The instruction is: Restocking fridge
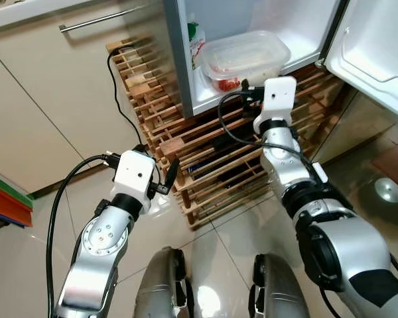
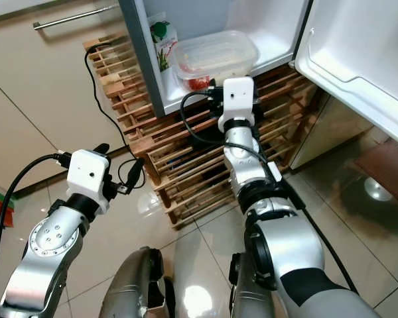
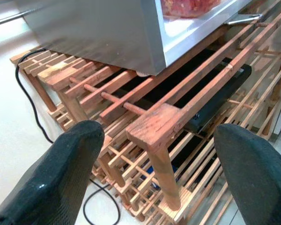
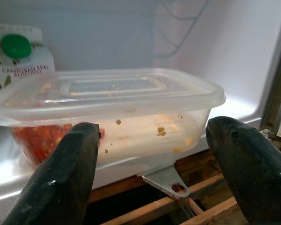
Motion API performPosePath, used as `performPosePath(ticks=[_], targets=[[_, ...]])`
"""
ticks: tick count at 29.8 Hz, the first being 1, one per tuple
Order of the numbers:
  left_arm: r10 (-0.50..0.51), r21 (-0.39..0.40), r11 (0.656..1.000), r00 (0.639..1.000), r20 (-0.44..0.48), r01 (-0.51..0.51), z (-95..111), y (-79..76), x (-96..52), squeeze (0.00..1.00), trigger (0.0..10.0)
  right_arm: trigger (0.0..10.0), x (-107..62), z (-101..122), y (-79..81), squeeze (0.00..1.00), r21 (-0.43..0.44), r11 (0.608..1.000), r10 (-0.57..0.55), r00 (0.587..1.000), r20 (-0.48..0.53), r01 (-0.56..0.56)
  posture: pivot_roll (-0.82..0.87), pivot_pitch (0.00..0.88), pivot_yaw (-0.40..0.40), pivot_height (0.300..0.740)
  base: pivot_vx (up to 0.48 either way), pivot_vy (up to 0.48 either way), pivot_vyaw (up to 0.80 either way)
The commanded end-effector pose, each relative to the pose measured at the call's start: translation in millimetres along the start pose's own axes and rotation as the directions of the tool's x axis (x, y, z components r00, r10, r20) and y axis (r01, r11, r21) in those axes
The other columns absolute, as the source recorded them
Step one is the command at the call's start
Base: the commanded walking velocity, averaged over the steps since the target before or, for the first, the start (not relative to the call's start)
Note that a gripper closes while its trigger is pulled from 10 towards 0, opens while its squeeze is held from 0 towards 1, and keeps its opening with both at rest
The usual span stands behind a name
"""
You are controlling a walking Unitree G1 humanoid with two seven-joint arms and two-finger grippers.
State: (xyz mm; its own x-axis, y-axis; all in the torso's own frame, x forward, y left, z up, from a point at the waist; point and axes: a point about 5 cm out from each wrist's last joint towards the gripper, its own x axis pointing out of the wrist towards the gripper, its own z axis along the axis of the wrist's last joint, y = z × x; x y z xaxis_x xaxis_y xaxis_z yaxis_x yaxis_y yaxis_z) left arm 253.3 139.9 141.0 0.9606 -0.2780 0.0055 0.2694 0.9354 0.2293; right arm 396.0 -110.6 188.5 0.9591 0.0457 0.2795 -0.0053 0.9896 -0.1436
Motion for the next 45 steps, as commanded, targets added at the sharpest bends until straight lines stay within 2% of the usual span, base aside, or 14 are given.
performPosePath(ticks=[1, 7, 12, 14, 15, 19, 22, 23, 25, 27, 28, 34, 40, 45], targets=[[0.015, 0.015, 1.000, 1.000, 0.009, -0.015, 3, 2.7, -3.3, 0.00, 10.0, 10.0, 1.5, -1, 1.4, 0.00, 0.002, 1.000, 0.014, 1.000, -0.025, -0.014, 0.14, 0.159, 0.073, 0.641, 0.000, 0.000, 0.00], [0.022, 0.018, 1.000, 1.000, 0.005, -0.022, 2, 4.3, -4.6, 0.00, 10.0, 10.0, 6.2, 0, -11.6, 0.00, -0.043, 0.999, -0.015, 0.999, -0.046, 0.013, 0.15, 0.162, 0.073, 0.641, 0.000, 0.000, 0.00], [0.025, 0.018, 1.000, 1.000, 0.003, -0.025, 1, 4.0, -4.2, 0.00, 10.0, 10.0, 7.9, 2, -34.7, 0.00, -0.165, 0.982, -0.101, 0.995, -0.022, 0.096, 0.14, 0.161, 0.071, 0.641, 0.000, 0.000, 0.00], [0.026, 0.016, 1.000, 1.000, 0.002, -0.026, 1, 3.7, -3.7, 0.00, 10.0, 10.0, 8.9, 4, -42.5, 0.00, -0.177, 0.976, -0.133, 0.991, -0.014, 0.128, 0.14, 0.160, 0.069, 0.641, 0.000, 0.000, 0.00], [0.027, 0.011, 1.000, 1.000, 0.003, -0.027, 1, 2.9, -2.3, 0.00, 10.0, 10.0, 9.8, 7, -51.9, 0.00, -0.187, 0.968, -0.169, 0.986, 0.005, 0.167, 0.13, 0.158, 0.067, 0.641, 0.000, 0.000, 0.00], [0.026, 0.006, 1.000, 1.000, 0.006, -0.026, 1, 1.3, 0.4, 0.00, 10.0, 10.0, 9.8, 6, -56.8, 0.00, -0.163, 0.972, -0.172, 0.985, -0.014, 0.168, 0.12, 0.149, 0.061, 0.641, 0.000, 0.000, 0.00], [0.022, 0.002, 1.000, 1.000, 0.007, -0.022, 0, -1.1, 4.0, 0.00, 10.0, 10.0, 8.2, -1, -48.9, 0.00, -0.010, 0.993, -0.120, 0.990, -0.074, 0.120, 0.11, 0.134, 0.047, 0.641, 0.000, 0.000, 0.00], [0.022, 0.002, 1.000, 1.000, 0.007, -0.022, 0, -1.1, 4.0, 0.00, 10.0, 10.0, 8.2, -1, -48.9, 0.00, -0.010, 0.993, -0.120, 0.990, -0.074, 0.120, 0.11, 0.134, 0.047, 0.641, 0.000, 0.000, 0.00], [0.022, 0.001, 1.000, 1.000, 0.000, -0.022, -3, -1.9, 6.4, 0.00, 10.0, 10.0, 5.4, -9, -37.0, 0.00, 0.166, 0.982, -0.068, 0.989, -0.130, 0.089, 0.11, 0.126, 0.039, 0.641, 0.000, 0.000, 0.00], [0.024, -0.007, 1.000, 1.000, -0.015, -0.024, -6, -2.2, 9.9, 0.00, 10.0, 10.0, 0.3, -14, -28.8, 0.00, 0.229, 0.971, -0.036, 0.991, -0.128, 0.065, 0.09, 0.116, 0.031, 0.641, 0.000, 0.000, 0.00], [0.022, -0.029, 0.999, 1.000, -0.007, -0.023, -4, -3.1, 13.9, 0.00, 10.0, 10.0, -6.4, -17, -23.6, 0.00, 0.215, 0.976, -0.017, 0.996, -0.091, 0.036, 0.08, 0.111, 0.025, 0.641, 0.000, 0.000, 0.00], [0.018, -0.073, 0.997, 0.999, 0.039, -0.015, 3, -9.5, 22.4, 0.00, 10.0, 10.0, -25.9, -18, -16.6, 0.00, 0.146, 0.989, 0.038, 0.999, -0.020, -0.035, 0.05, 0.072, -0.005, 0.641, 0.000, 0.000, 0.00], [0.059, -0.116, 0.992, 0.995, 0.085, -0.049, 11, -10.9, 33.2, 0.00, 10.0, 10.0, -47.1, -20, -11.4, 0.00, 0.143, 0.985, 0.094, 0.995, -0.011, -0.092, 0.04, 0.046, -0.023, 0.641, 0.000, -0.400, 0.12], [0.078, -0.132, 0.989, 0.993, 0.087, -0.066, 12, -15.6, 42.3, 0.00, 10.0, 10.0, -51.1, -23, -6.4, 0.00, 0.126, 0.988, 0.094, 0.995, -0.037, -0.089, 0.02, 0.034, -0.030, 0.641, 0.000, -0.480, 0.70]])
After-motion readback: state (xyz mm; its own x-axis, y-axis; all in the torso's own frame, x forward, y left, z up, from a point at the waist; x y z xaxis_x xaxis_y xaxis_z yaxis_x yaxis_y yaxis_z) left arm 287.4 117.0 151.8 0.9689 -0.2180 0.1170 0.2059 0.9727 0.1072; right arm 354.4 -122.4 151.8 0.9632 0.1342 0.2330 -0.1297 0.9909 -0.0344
